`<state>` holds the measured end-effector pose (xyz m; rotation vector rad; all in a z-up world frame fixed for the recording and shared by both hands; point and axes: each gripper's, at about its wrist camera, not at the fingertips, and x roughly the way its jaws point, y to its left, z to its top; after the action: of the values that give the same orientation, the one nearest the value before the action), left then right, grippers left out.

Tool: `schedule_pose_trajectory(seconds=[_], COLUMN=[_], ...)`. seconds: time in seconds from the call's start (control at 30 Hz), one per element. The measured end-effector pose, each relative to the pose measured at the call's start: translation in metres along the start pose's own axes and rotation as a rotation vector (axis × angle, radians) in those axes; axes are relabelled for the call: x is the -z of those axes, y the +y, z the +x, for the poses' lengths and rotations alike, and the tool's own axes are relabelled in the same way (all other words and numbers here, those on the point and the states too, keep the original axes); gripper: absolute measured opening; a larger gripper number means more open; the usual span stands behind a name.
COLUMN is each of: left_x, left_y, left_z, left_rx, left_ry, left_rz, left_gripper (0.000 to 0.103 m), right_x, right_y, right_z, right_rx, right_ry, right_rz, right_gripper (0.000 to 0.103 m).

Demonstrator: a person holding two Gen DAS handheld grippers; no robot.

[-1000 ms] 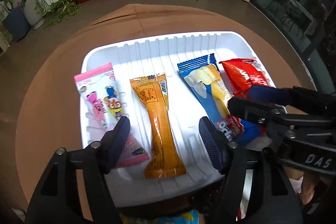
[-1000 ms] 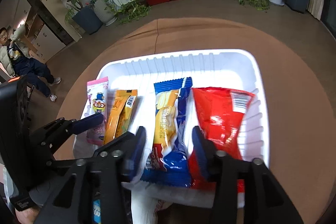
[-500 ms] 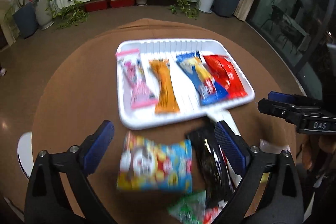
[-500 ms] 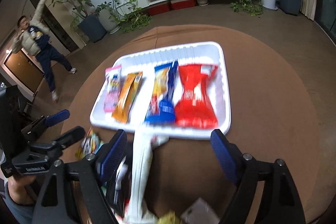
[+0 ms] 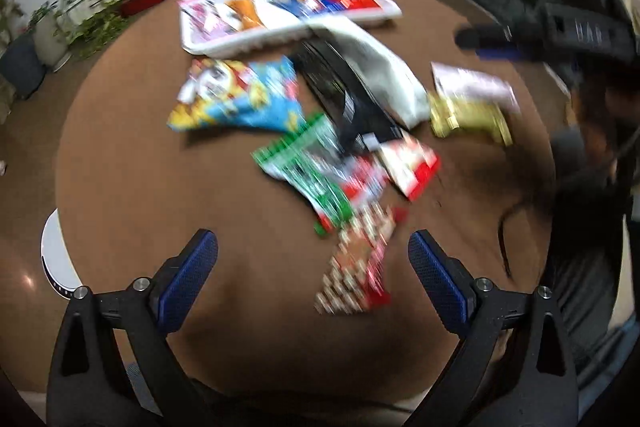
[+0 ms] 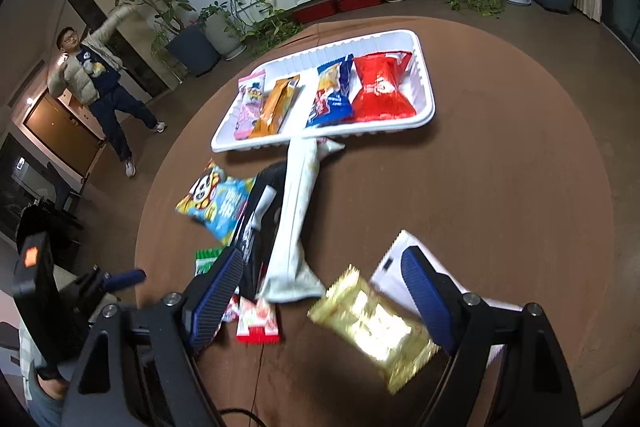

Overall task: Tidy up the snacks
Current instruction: 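Grasp the brown-and-red chocolate packet with the left gripper, then grasp the gold packet with the right gripper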

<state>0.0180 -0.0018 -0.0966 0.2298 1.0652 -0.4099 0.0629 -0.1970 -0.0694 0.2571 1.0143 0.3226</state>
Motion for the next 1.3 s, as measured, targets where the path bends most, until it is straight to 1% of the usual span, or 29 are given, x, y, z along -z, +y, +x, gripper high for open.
schedule_pose_trajectory(seconds=[0.03, 0.07, 0.1, 0.13, 0.17, 0.2, 0.23, 0.3, 0.4, 0.47, 0.5, 0.53, 0.67, 0.77, 0.87, 0.97, 1.1, 1.2, 1.3], left_x=[0.005, 0.008, 0.009, 0.01, 0.011, 0.011, 0.011, 0.009, 0.009, 0.007, 0.006, 0.005, 0.005, 0.004, 0.003, 0.004, 0.008, 0.01, 0.012], left_y=[-0.005, -0.008, -0.01, -0.012, -0.013, -0.014, -0.014, -0.015, -0.018, -0.018, -0.019, -0.02, -0.02, -0.017, -0.011, -0.006, -0.003, 0.001, 0.005], left_z=[0.003, 0.008, 0.01, 0.014, 0.017, 0.02, 0.023, 0.028, 0.031, 0.029, 0.029, 0.028, 0.028, 0.029, 0.027, 0.024, 0.021, 0.02, 0.017], left_rx=[-0.013, -0.024, -0.031, -0.033, -0.03, -0.03, -0.035, -0.05, -0.044, -0.031, -0.024, -0.019, -0.019, -0.003, 0.026, 0.053, 0.074, 0.091, 0.11], left_ry=[0.01, 0.018, 0.026, 0.033, 0.041, 0.048, 0.056, 0.067, 0.073, 0.074, 0.075, 0.076, 0.072, 0.068, 0.061, 0.058, 0.054, 0.052, 0.047], left_rz=[0.017, 0.026, 0.031, 0.034, 0.036, 0.038, 0.042, 0.061, 0.075, 0.076, 0.077, 0.08, 0.078, 0.055, 0.02, -0.009, -0.036, -0.058, -0.075], left_gripper=[0.097, 0.094, 0.087, 0.076, 0.069, 0.059, 0.054, 0.052, 0.047, 0.039, 0.032, 0.029, 0.026, 0.024, 0.021, 0.02, 0.02, 0.019, 0.015], right_x=[0.004, 0.008, 0.012, 0.016, 0.021, 0.024, 0.028, 0.033, 0.04, 0.041, 0.042, 0.044, 0.048, 0.05, 0.049, 0.044, 0.035, 0.032, 0.031], right_y=[0.001, 0.002, 0.001, 0.001, 0.0, 0.0, -0.001, -0.001, 0.0, 0.001, 0.001, 0.002, 0.002, 0.002, 0.004, 0.01, 0.013, 0.013, 0.014], right_z=[-0.001, -0.002, -0.004, -0.005, -0.006, -0.007, -0.008, -0.009, -0.01, -0.008, -0.008, -0.007, -0.008, -0.008, -0.006, -0.001, 0.014, 0.027, 0.039], right_rx=[0.007, 0.011, 0.018, 0.022, 0.021, 0.021, 0.022, 0.024, 0.021, 0.025, 0.027, 0.028, 0.046, 0.059, 0.078, 0.092, 0.093, 0.098, 0.115], right_ry=[0.001, 0.003, 0.005, 0.007, 0.013, 0.022, 0.028, 0.039, 0.044, 0.054, 0.06, 0.066, 0.086, 0.108, 0.129, 0.155, 0.21, 0.262, 0.316], right_rz=[-0.009, -0.013, -0.017, -0.021, -0.026, -0.031, -0.035, -0.038, -0.045, -0.055, -0.061, -0.068, -0.09, -0.129, -0.183, -0.27, -0.362, -0.404, -0.451], right_gripper=[0.084, 0.084, 0.084, 0.084, 0.084, 0.083, 0.083, 0.083, 0.083, 0.082, 0.081, 0.081, 0.078, 0.074, 0.073, 0.072, 0.07, 0.068, 0.067])
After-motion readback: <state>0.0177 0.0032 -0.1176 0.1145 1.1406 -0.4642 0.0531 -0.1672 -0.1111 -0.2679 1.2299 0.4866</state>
